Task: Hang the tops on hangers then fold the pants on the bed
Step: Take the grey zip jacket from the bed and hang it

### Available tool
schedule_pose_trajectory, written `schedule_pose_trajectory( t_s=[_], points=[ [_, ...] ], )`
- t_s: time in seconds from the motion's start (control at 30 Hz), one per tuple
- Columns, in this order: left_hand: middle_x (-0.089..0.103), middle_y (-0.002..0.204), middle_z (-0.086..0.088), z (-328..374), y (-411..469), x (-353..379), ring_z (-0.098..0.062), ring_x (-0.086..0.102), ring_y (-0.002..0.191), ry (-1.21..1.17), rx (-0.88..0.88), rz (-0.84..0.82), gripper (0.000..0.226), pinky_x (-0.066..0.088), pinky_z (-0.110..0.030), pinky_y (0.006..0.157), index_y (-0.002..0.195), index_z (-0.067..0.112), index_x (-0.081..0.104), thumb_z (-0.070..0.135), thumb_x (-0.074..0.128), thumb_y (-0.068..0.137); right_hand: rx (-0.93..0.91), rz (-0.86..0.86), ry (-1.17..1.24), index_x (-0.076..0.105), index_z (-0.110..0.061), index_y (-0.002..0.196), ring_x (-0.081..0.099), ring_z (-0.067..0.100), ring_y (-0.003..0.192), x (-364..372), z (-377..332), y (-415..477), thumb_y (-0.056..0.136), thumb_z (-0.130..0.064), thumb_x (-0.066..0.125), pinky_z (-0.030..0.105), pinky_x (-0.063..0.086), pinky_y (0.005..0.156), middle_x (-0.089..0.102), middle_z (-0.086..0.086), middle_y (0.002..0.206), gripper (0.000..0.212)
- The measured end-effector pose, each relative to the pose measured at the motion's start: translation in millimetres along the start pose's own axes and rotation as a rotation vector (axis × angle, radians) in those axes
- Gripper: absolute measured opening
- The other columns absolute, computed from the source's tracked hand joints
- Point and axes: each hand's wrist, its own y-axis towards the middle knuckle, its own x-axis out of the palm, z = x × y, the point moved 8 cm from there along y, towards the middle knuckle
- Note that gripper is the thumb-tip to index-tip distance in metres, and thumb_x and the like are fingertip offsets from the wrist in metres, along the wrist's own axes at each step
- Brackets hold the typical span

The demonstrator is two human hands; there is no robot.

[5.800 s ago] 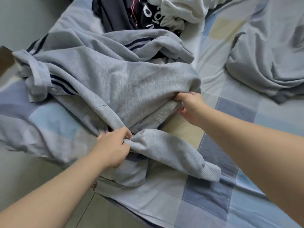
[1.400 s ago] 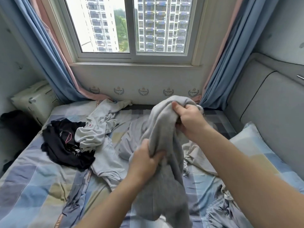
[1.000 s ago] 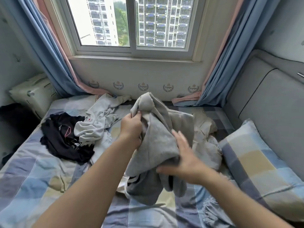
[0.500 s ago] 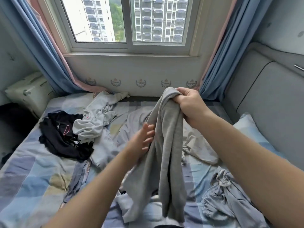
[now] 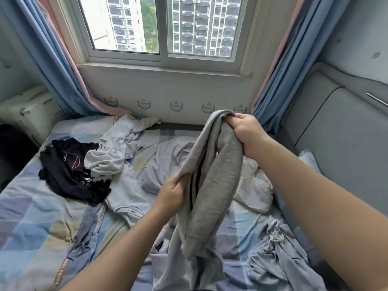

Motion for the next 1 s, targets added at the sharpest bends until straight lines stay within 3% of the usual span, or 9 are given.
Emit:
schedule_pose_trajectory(
  t_s=[0.07,0.2,0.33,0.5,0.63,0.77,0.87,0.93,1.0],
  points=[
    [0.078,0.099,0.003,3,1,-7,-0.012,0.071,0.097,-0.055,-0.023,0.071,0.031,0.056,-0.025,0.082,0.097,0.024,0.077,0.026,0.048,0.107,-0.008,0.032,-0.126,0.069,-0.003,0.103,0.066,0.020,0.084,-12,8,3,0.099,-0.011,0.062,0.028,0.058,0.074,0.070,0.009,0.090,0.011],
    [0.079,0.099,-0.001,6,9,-16,-0.017,0.073,0.098,-0.189,-0.160,0.212,0.030,0.058,-0.030,0.082,0.102,0.021,0.076,0.034,0.049,0.106,-0.077,0.048,-0.601,0.054,-0.015,0.135,0.054,0.013,0.112,-23,15,-11,0.093,-0.017,0.070,0.028,0.045,0.097,0.055,-0.002,0.122,0.044],
    [0.075,0.110,-0.011,4,16,-20,-0.022,0.071,0.103,-0.456,-0.366,0.307,0.034,0.054,-0.031,0.082,0.122,0.009,0.067,0.033,0.047,0.107,-0.149,-0.240,-0.551,0.067,-0.014,0.105,0.070,0.013,0.077,11,39,-57,0.089,-0.020,0.075,0.033,0.058,0.071,0.072,0.001,0.095,0.019],
    [0.074,0.101,-0.007,23,18,-15,-0.013,0.072,0.080,-0.691,-0.472,0.347,0.027,0.053,-0.026,0.064,0.106,0.011,0.065,0.034,0.052,0.105,0.059,-0.384,-0.749,0.032,-0.036,0.146,0.045,0.009,0.125,29,143,-108,0.058,-0.072,0.080,0.033,0.044,0.104,0.042,-0.010,0.139,0.107],
    [0.071,0.112,-0.015,40,17,-7,-0.023,0.069,0.100,-0.777,-0.521,0.291,0.033,0.055,-0.036,0.085,0.117,0.005,0.060,0.035,0.050,0.105,0.050,-0.365,-0.621,0.040,-0.042,0.138,0.052,0.012,0.127,33,171,-111,0.061,-0.053,0.086,0.032,0.046,0.102,0.054,-0.012,0.132,0.091],
    [0.068,0.102,-0.009,50,18,-25,-0.022,0.065,0.104,-0.760,-0.488,0.371,0.022,0.052,-0.037,0.102,0.104,0.011,0.061,0.027,0.047,0.107,-0.021,-0.587,-0.775,0.009,-0.052,0.153,0.043,0.009,0.135,38,165,-110,0.062,-0.039,0.089,0.033,0.041,0.110,0.036,-0.010,0.151,0.122],
    [0.065,0.105,-0.010,52,27,-33,-0.022,0.065,0.103,-0.756,-0.480,0.333,0.023,0.051,-0.036,0.103,0.106,0.009,0.058,0.027,0.044,0.108,-0.156,-0.462,-0.935,0.041,-0.030,0.144,0.061,0.025,0.113,36,149,-103,0.083,-0.012,0.065,0.038,0.051,0.094,0.062,0.005,0.126,0.068],
    [0.068,0.106,-0.011,54,30,-37,-0.021,0.068,0.098,-0.765,-0.463,0.290,0.027,0.056,-0.035,0.091,0.106,0.005,0.061,0.028,0.045,0.109,-0.257,-0.356,-0.987,0.059,-0.015,0.121,0.065,0.031,0.097,37,125,-95,0.089,-0.004,0.054,0.039,0.052,0.082,0.069,0.011,0.104,0.034],
    [0.071,0.104,-0.010,58,31,-42,-0.020,0.069,0.093,-0.741,-0.425,0.233,0.033,0.058,-0.032,0.072,0.107,0.004,0.063,0.032,0.044,0.109,-0.284,-0.284,-0.945,0.060,-0.014,0.110,0.064,0.024,0.082,37,99,-81,0.091,-0.005,0.054,0.035,0.051,0.071,0.069,0.007,0.091,0.022]
  ],
)
